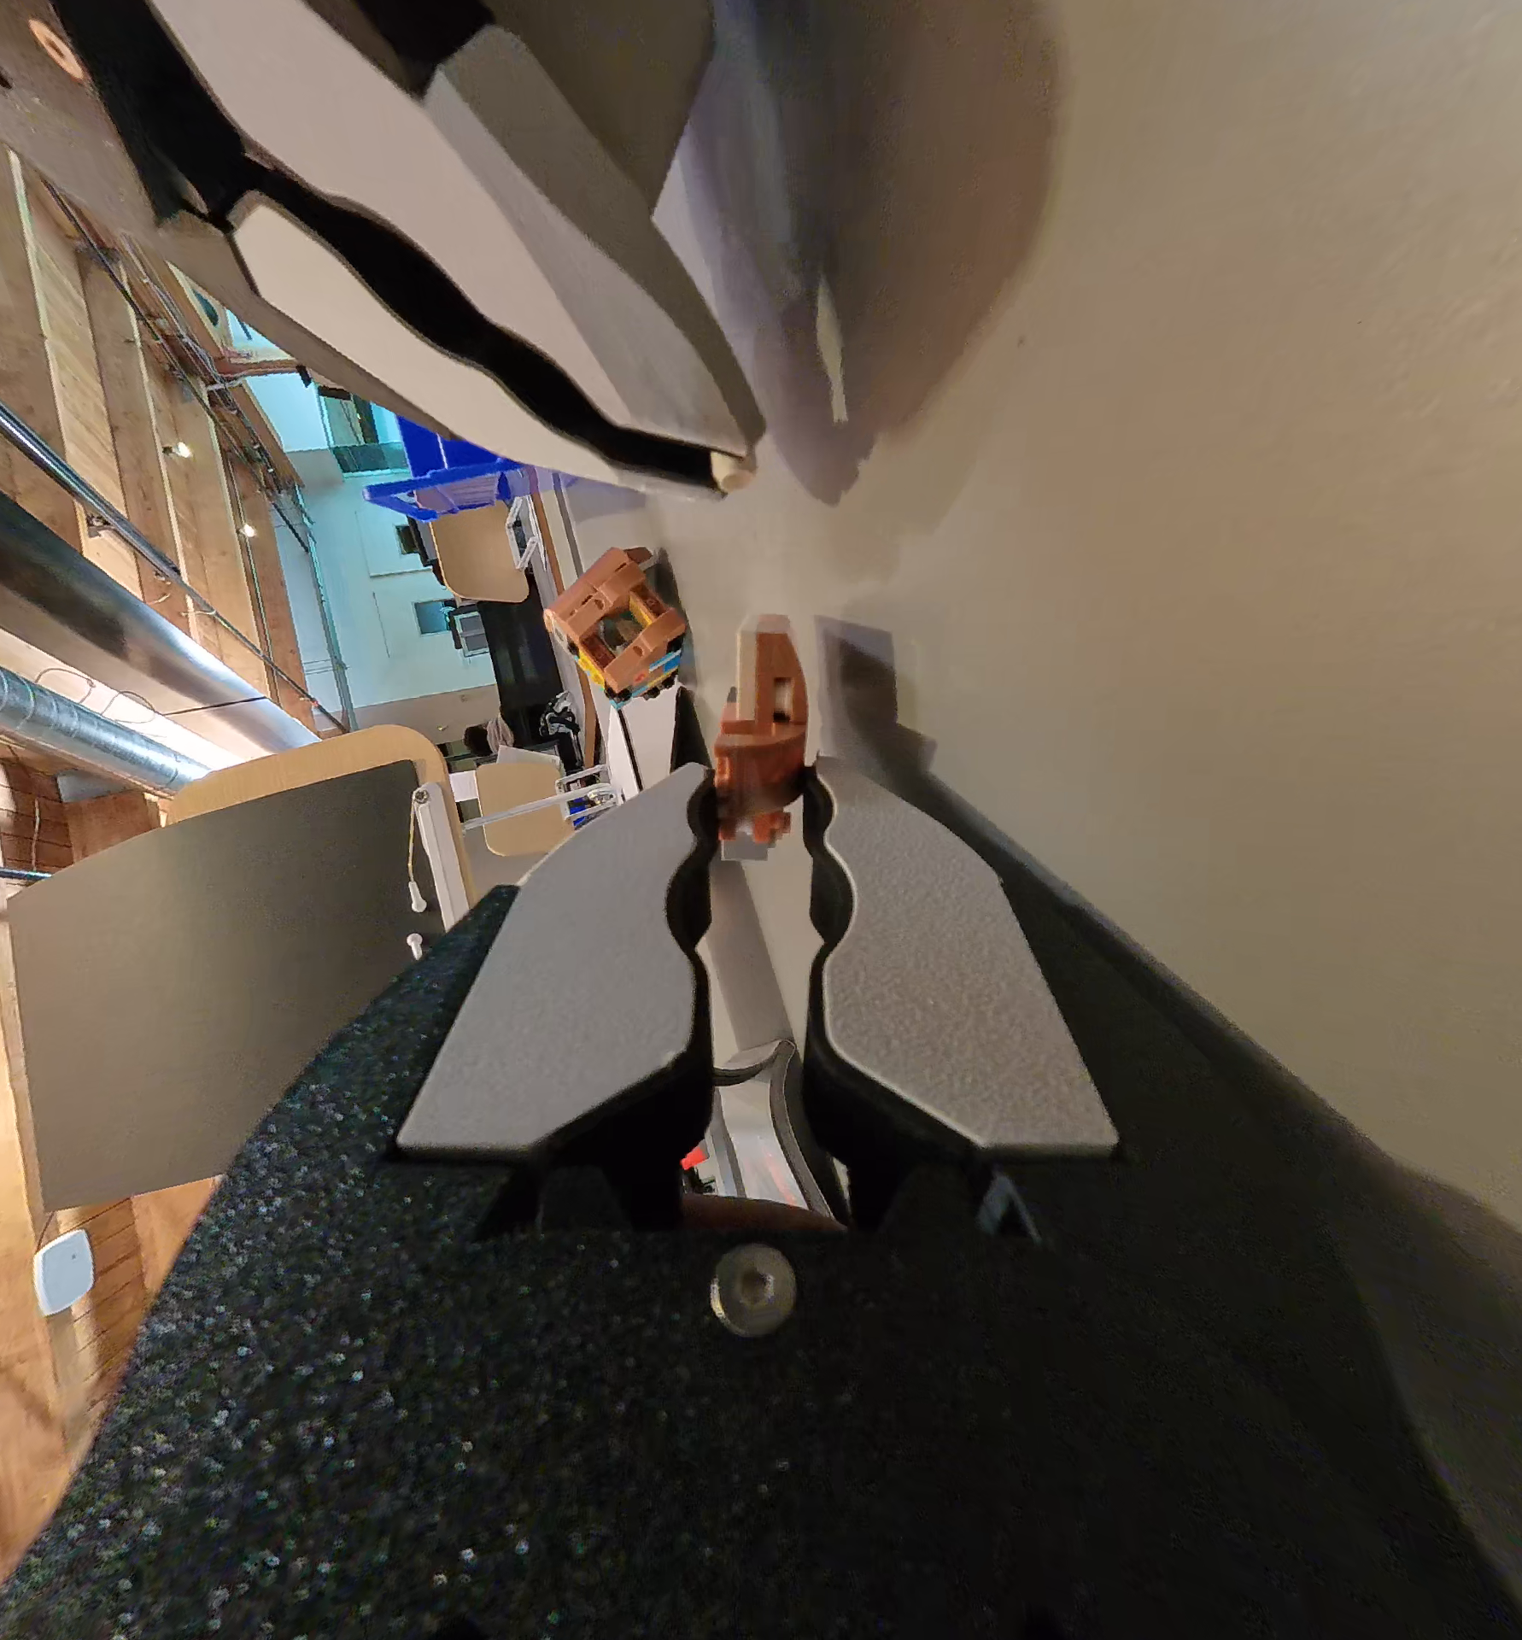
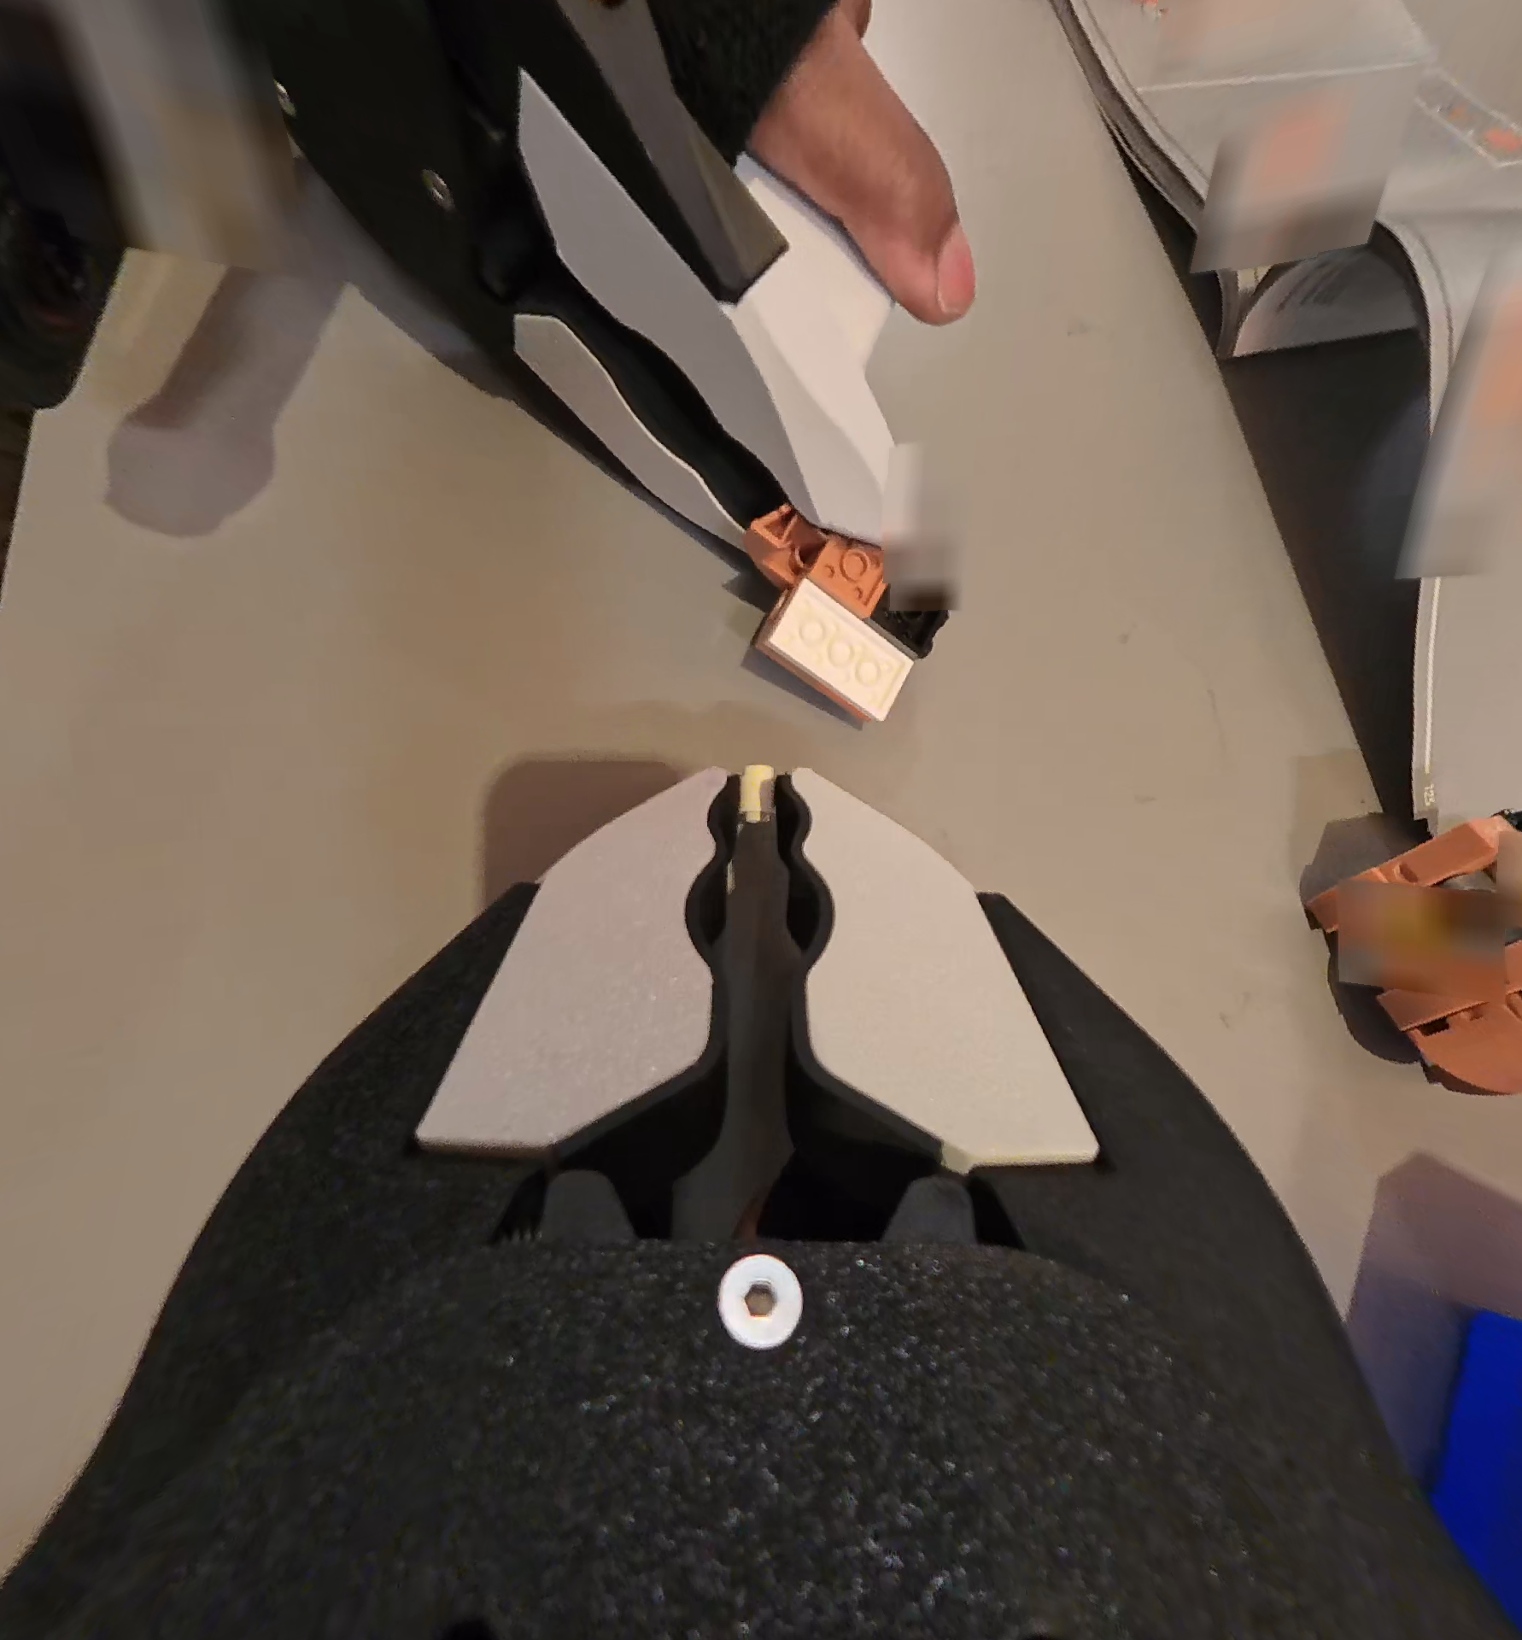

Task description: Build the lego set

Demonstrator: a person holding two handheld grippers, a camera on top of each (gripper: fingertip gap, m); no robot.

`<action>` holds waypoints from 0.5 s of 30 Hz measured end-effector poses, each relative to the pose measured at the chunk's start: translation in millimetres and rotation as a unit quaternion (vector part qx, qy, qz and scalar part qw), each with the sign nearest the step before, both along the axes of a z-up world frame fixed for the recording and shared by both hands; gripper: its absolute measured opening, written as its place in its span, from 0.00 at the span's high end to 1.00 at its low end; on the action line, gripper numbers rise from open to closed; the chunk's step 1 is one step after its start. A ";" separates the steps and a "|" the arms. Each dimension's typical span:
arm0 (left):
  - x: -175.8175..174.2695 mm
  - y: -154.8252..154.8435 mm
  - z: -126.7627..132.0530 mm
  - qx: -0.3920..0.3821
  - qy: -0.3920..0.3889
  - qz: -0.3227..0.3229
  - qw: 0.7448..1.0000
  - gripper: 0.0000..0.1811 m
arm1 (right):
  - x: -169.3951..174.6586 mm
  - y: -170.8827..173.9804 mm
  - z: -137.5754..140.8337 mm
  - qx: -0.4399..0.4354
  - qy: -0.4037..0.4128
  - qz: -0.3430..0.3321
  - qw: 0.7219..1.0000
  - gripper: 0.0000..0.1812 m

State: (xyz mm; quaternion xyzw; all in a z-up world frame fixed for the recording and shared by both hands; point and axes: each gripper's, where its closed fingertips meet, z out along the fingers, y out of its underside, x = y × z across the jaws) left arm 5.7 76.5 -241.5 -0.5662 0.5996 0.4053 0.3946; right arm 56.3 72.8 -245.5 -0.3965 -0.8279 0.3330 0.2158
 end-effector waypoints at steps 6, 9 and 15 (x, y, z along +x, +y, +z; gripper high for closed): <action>1.7 1.1 0.7 0.007 0.002 -0.003 1.000 0.90 | -1.1 -4.0 5.1 -0.002 0.024 0.014 1.000 0.96; 2.5 1.5 0.9 0.009 0.001 -0.004 1.000 0.90 | -1.7 -5.6 5.4 0.001 0.030 0.017 0.999 0.96; 8.0 4.2 1.4 0.010 -0.015 -0.001 1.000 0.90 | -4.8 -8.2 15.5 -0.006 0.060 0.018 0.998 0.96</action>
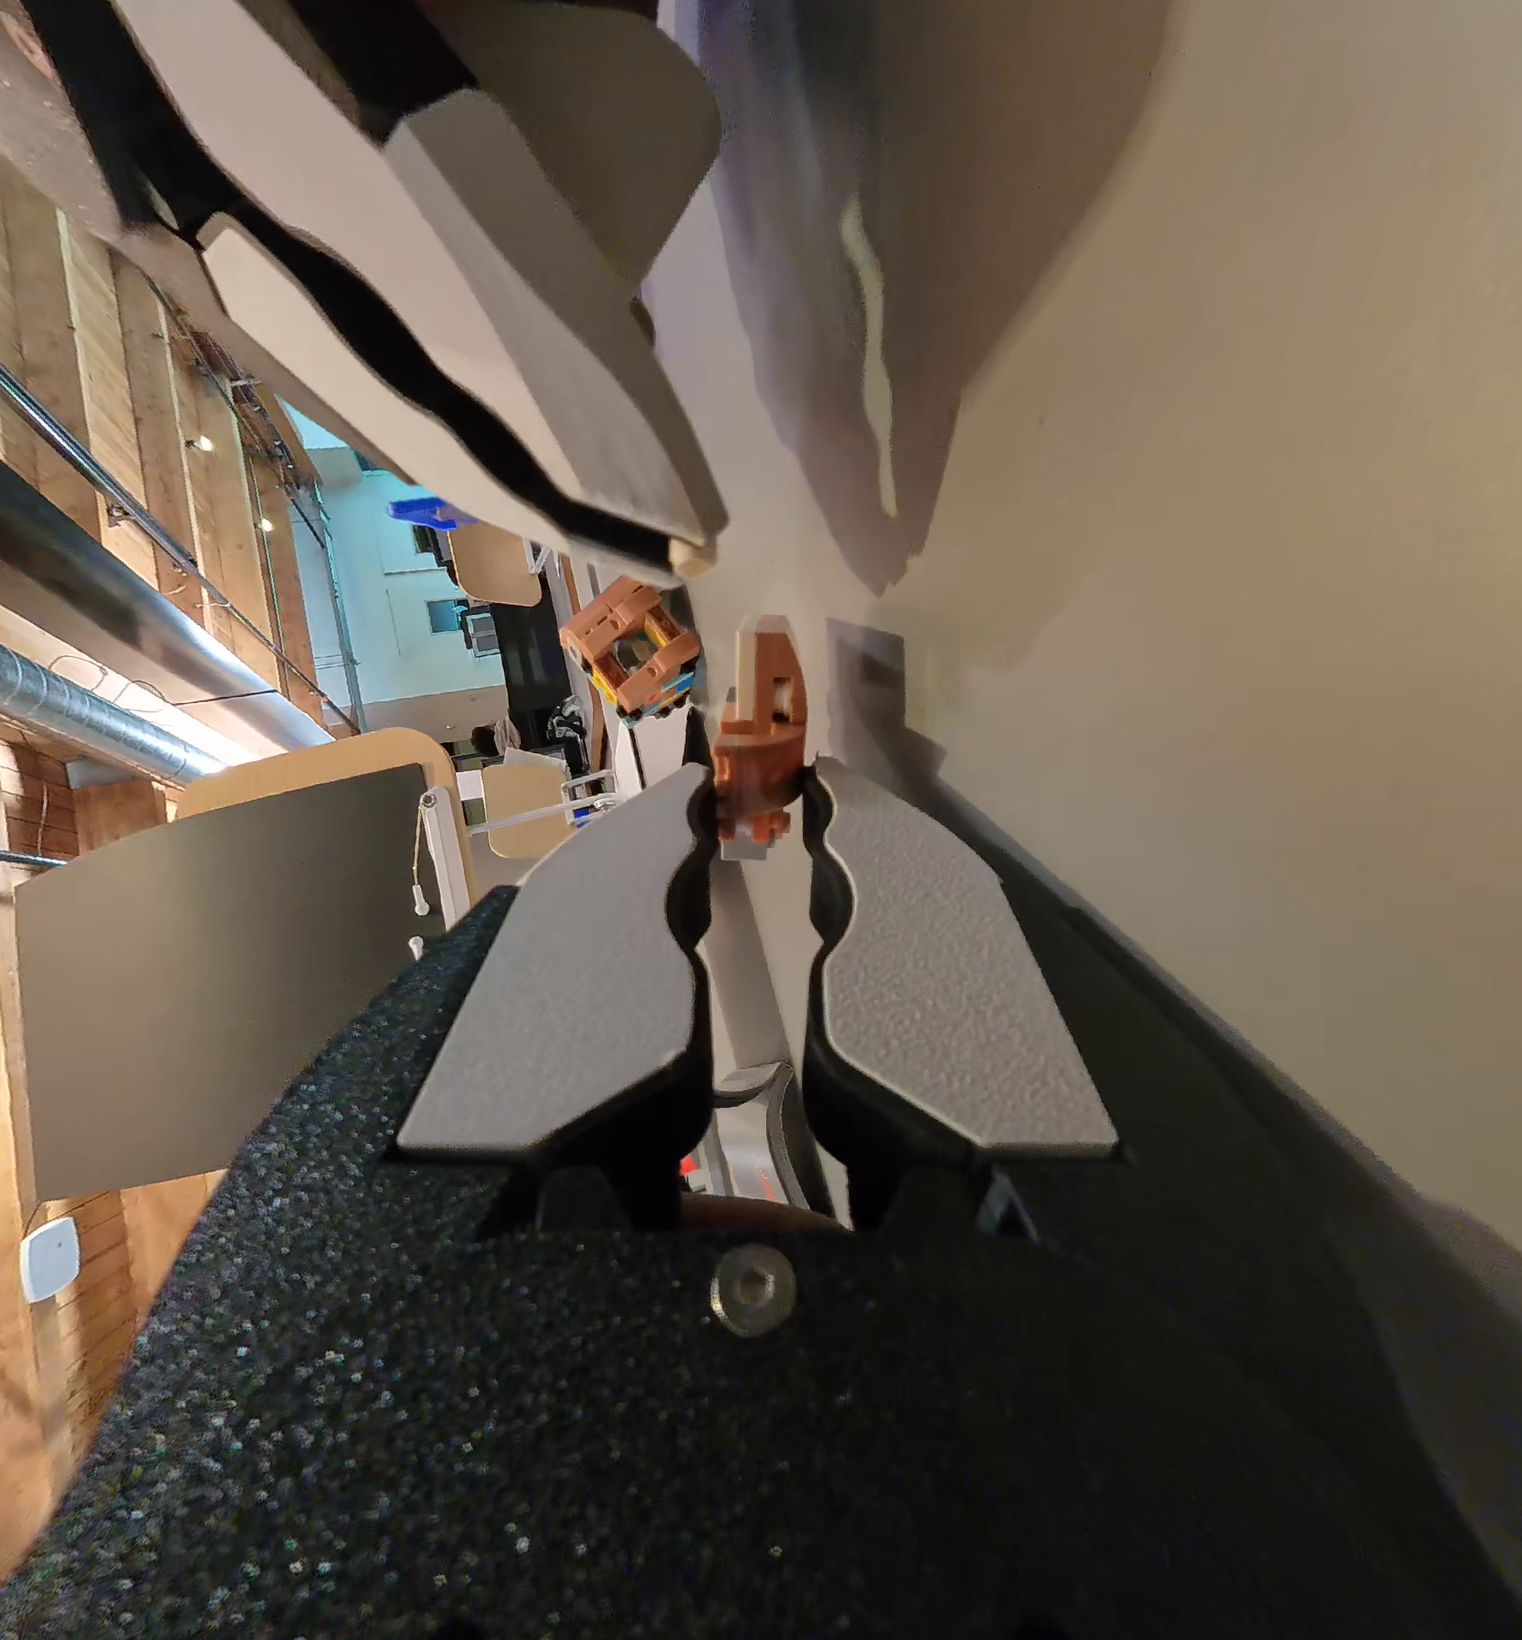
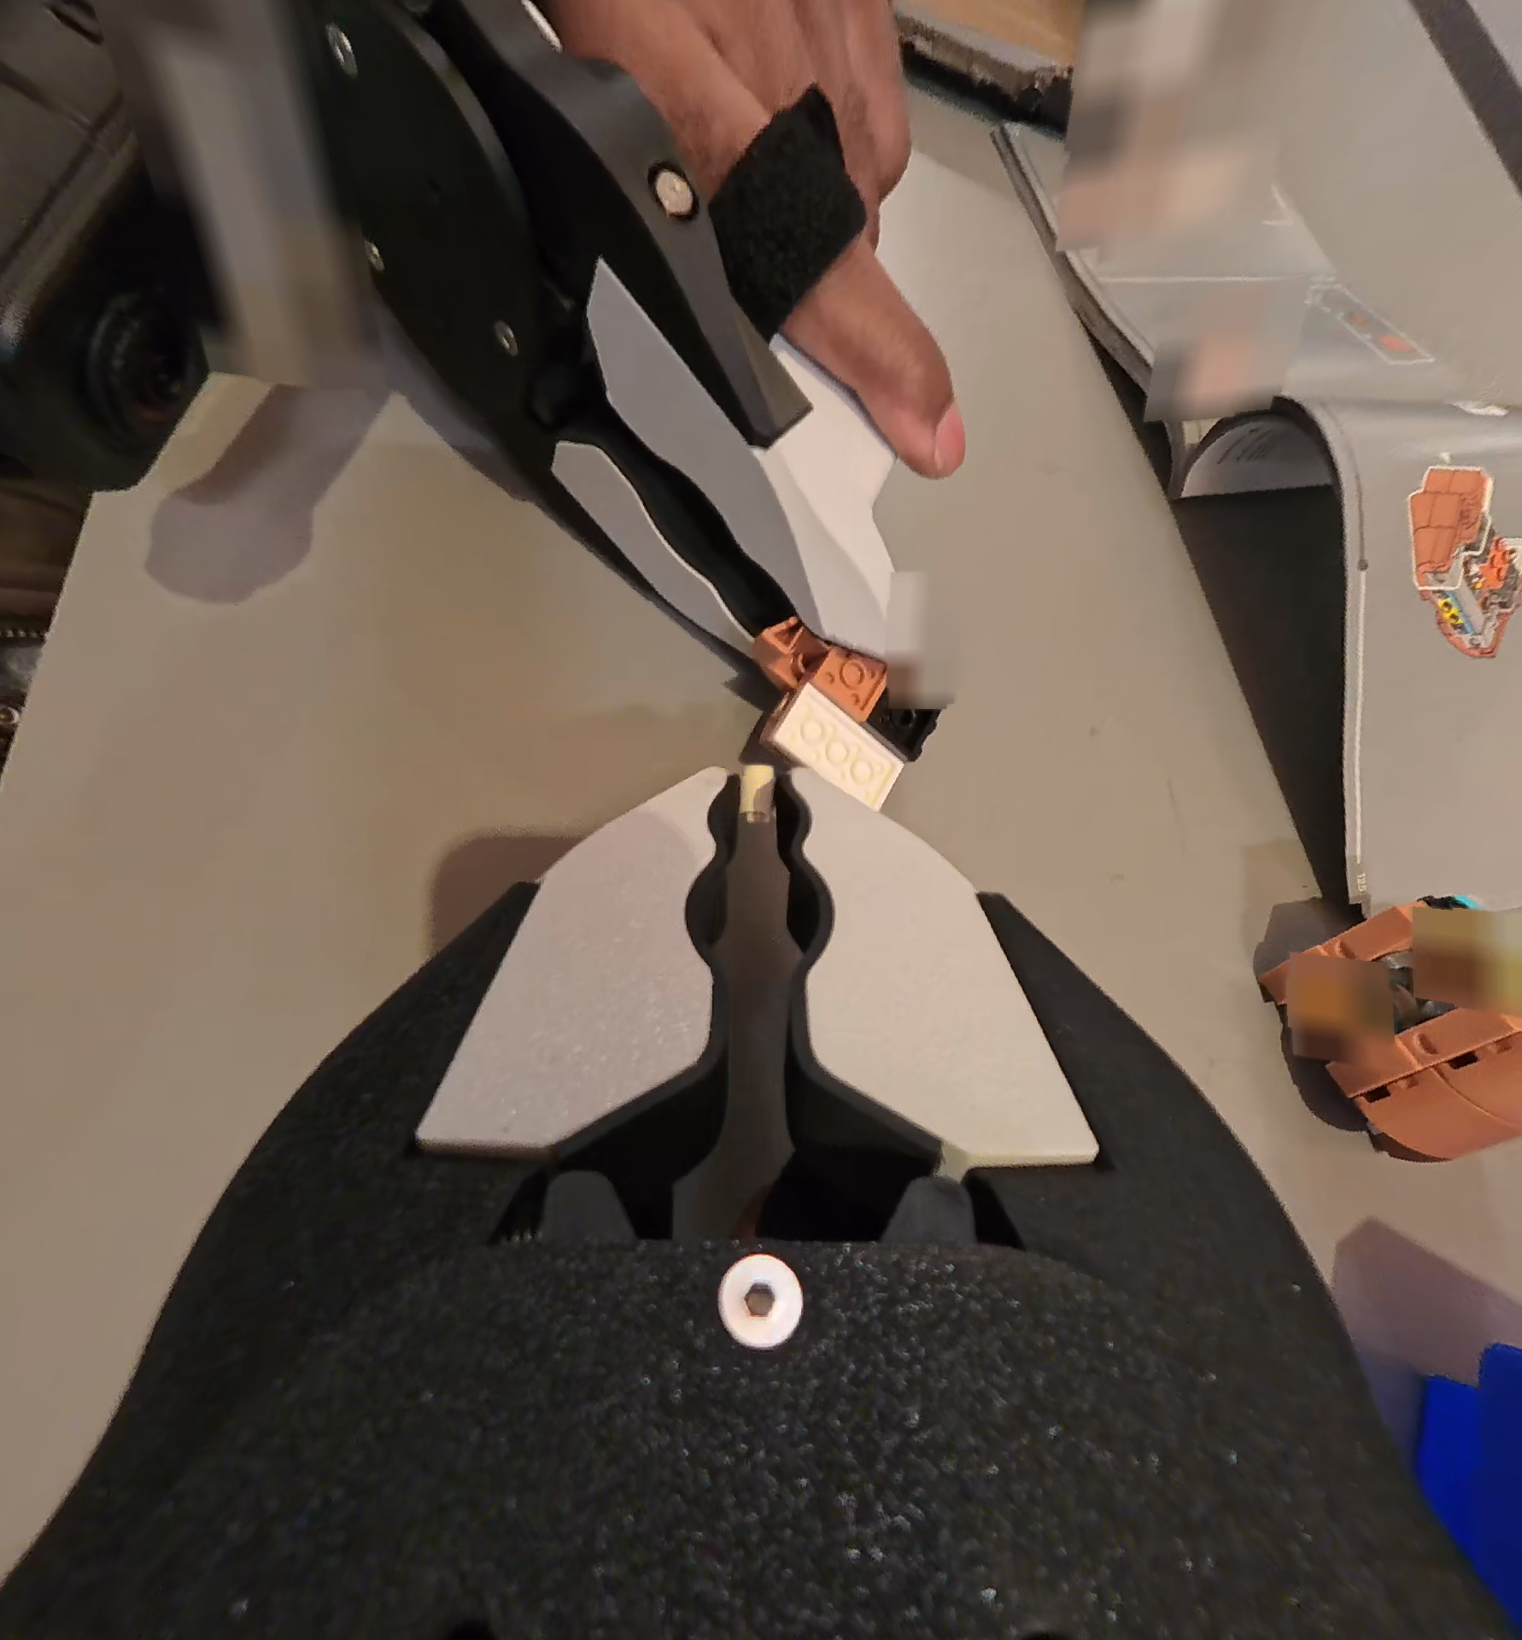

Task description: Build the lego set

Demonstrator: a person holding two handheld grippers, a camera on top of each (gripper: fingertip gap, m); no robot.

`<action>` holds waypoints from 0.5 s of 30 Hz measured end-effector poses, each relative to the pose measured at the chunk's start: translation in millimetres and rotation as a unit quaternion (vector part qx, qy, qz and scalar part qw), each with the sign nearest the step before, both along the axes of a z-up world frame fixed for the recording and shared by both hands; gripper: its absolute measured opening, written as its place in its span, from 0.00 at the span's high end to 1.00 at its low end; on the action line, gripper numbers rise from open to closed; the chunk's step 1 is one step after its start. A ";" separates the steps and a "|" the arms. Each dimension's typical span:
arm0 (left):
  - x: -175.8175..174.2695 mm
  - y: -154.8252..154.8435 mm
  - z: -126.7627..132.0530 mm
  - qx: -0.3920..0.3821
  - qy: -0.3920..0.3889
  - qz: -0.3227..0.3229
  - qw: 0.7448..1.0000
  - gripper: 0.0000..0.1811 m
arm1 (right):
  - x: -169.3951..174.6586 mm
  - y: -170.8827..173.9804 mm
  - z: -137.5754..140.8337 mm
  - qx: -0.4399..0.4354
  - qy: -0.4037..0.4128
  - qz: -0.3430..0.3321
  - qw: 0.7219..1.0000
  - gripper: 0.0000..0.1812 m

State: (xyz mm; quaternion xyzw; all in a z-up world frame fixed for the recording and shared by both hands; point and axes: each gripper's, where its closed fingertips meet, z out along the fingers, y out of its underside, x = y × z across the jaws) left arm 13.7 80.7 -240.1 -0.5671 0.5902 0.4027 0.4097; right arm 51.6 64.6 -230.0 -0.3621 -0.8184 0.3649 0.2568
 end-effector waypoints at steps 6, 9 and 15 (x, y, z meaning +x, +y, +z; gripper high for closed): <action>-5.7 -0.4 -3.5 -0.014 0.042 0.013 0.999 0.90 | -4.9 0.4 6.3 -0.016 0.019 -0.009 1.000 0.96; -8.8 -1.7 -5.3 -0.020 0.066 0.017 0.997 0.90 | -6.8 -0.8 5.4 -0.020 0.019 -0.011 1.000 0.96; -10.8 -2.0 -6.2 -0.024 0.084 0.021 0.996 0.90 | -8.9 -1.4 7.3 -0.022 0.027 -0.015 0.999 0.96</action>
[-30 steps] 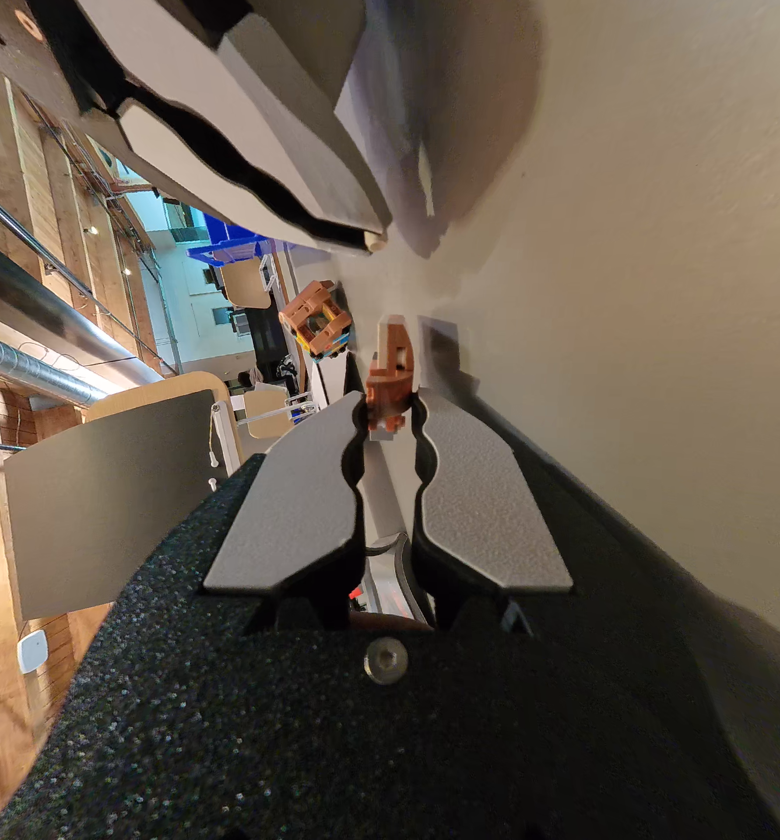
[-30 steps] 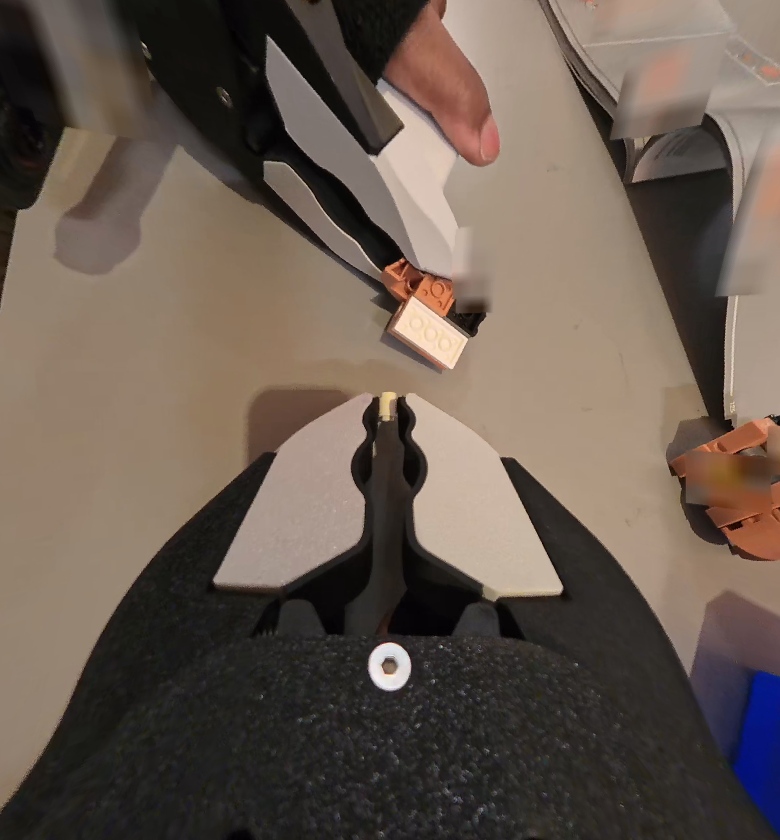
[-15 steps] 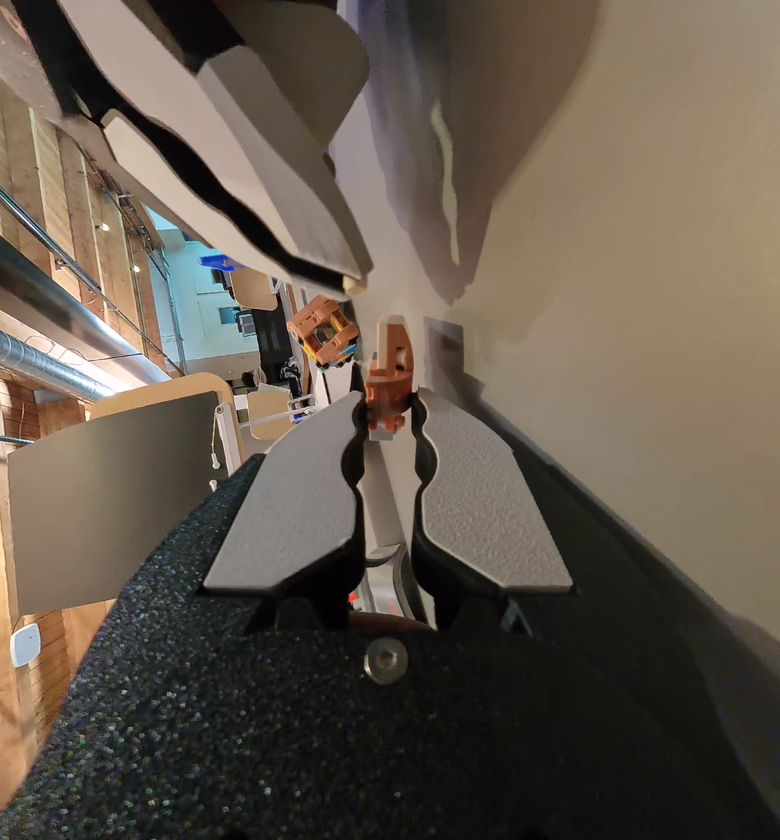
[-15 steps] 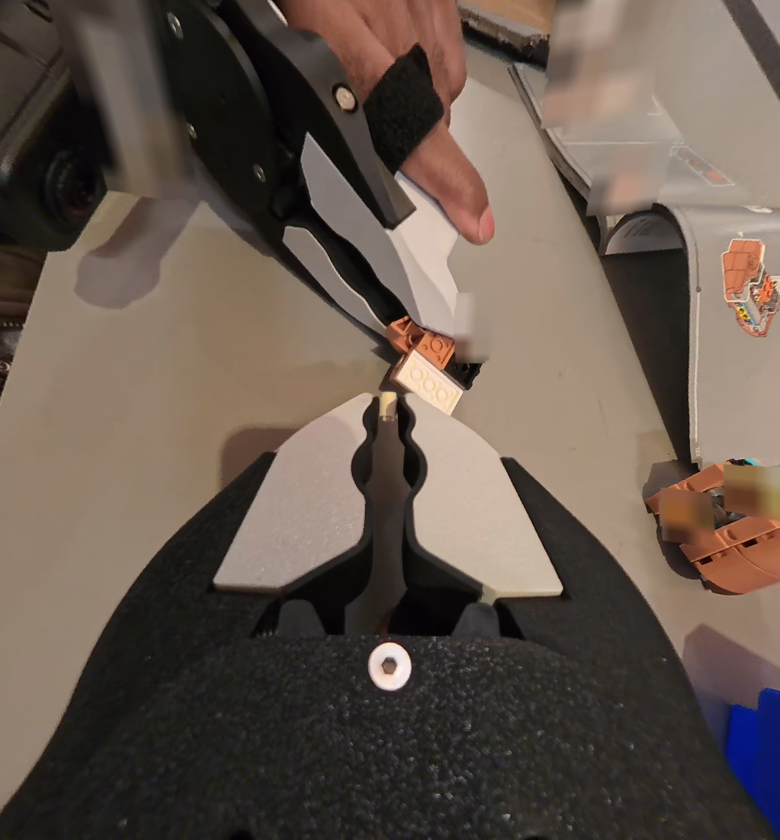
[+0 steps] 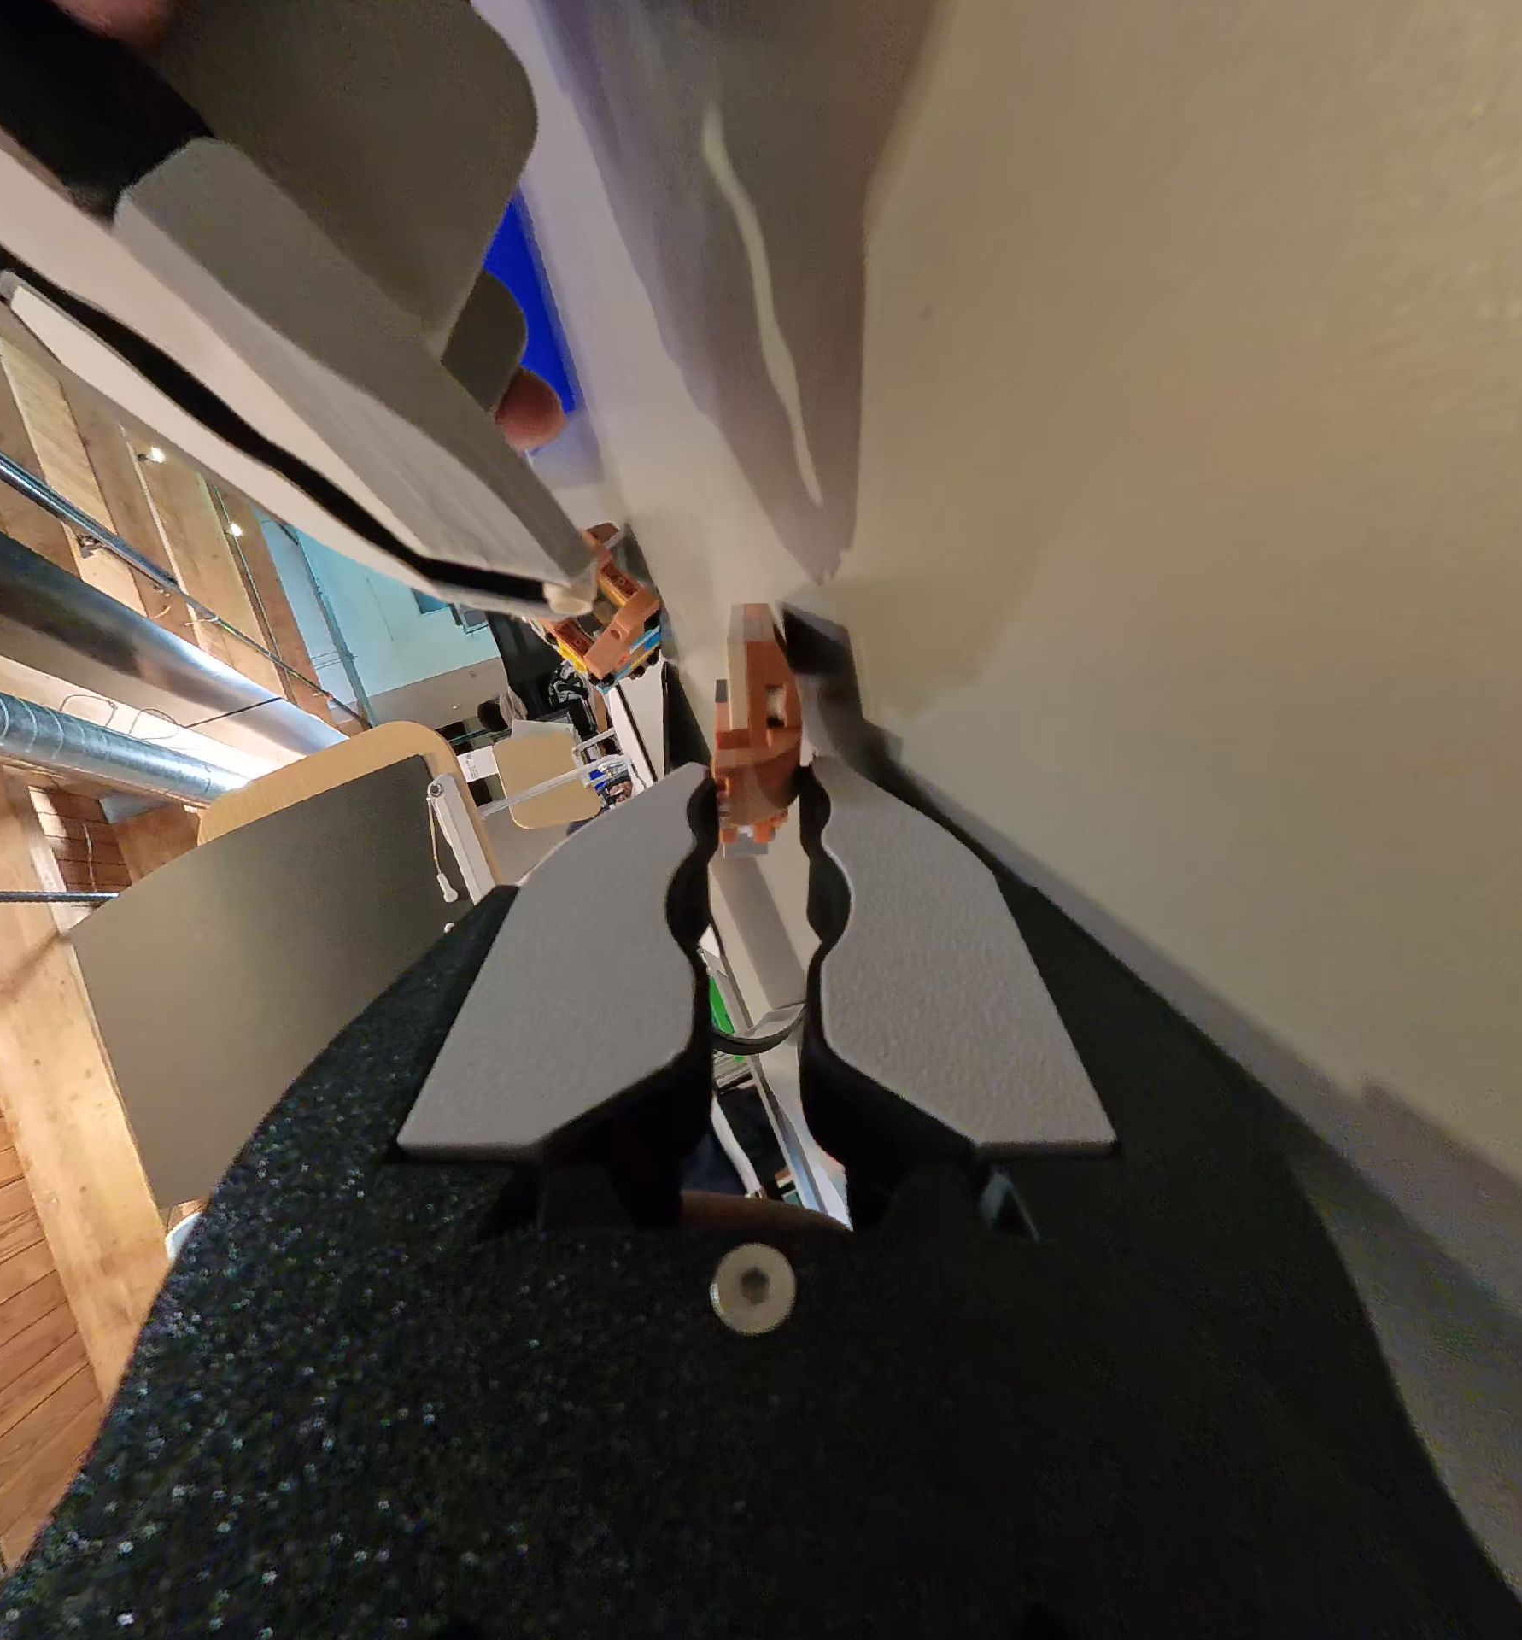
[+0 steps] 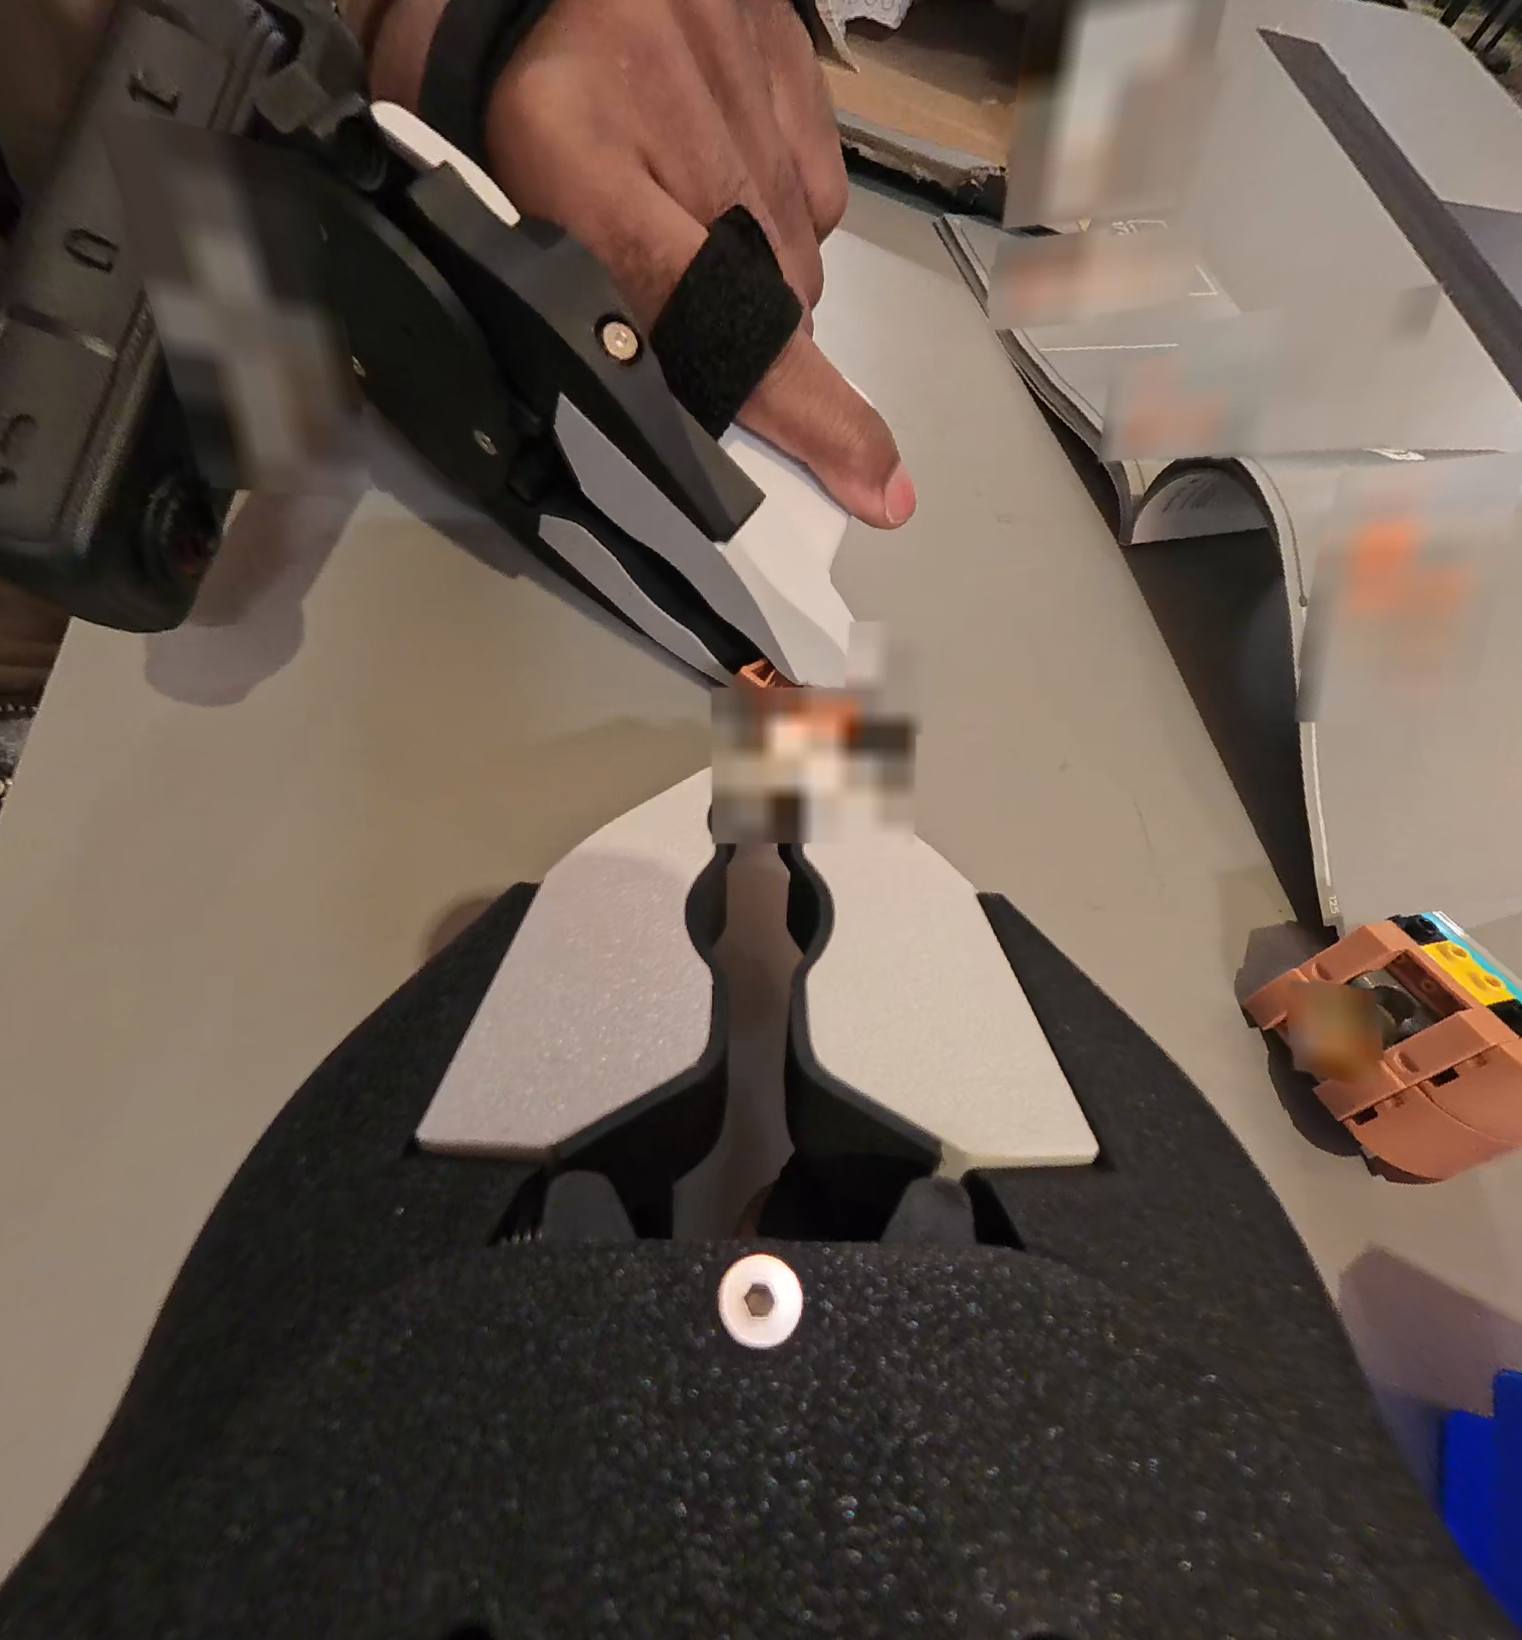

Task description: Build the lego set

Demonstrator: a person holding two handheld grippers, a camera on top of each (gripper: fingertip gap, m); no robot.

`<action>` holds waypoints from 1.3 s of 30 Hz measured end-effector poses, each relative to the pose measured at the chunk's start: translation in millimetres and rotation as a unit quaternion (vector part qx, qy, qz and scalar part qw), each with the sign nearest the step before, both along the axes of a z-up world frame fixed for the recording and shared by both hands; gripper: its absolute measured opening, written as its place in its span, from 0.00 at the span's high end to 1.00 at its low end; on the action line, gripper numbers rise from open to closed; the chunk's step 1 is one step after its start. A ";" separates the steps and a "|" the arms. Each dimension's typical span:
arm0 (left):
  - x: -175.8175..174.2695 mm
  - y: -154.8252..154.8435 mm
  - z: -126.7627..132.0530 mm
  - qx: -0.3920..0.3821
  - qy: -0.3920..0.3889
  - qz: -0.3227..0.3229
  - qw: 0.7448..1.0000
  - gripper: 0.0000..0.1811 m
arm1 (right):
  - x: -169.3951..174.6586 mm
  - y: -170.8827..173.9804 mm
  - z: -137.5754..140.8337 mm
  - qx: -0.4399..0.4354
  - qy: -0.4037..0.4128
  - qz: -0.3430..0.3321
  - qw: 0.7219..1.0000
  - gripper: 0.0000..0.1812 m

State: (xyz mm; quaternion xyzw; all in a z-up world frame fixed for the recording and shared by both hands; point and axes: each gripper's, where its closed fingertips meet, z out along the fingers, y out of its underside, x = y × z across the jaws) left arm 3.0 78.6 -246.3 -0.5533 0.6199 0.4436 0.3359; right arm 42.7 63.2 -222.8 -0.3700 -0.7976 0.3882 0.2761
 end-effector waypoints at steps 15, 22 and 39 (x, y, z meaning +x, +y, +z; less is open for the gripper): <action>10.0 4.3 5.7 0.029 -0.049 -0.019 0.998 0.90 | -1.7 0.9 8.0 -0.001 0.027 -0.006 1.000 0.96; 17.5 4.9 10.8 0.041 -0.088 -0.029 0.995 0.90 | -1.2 0.7 13.7 -0.002 0.050 0.002 0.999 0.96; 25.8 7.2 39.1 0.117 -0.128 -0.037 0.984 0.91 | -0.1 -11.8 41.5 -0.076 0.127 0.022 0.989 0.96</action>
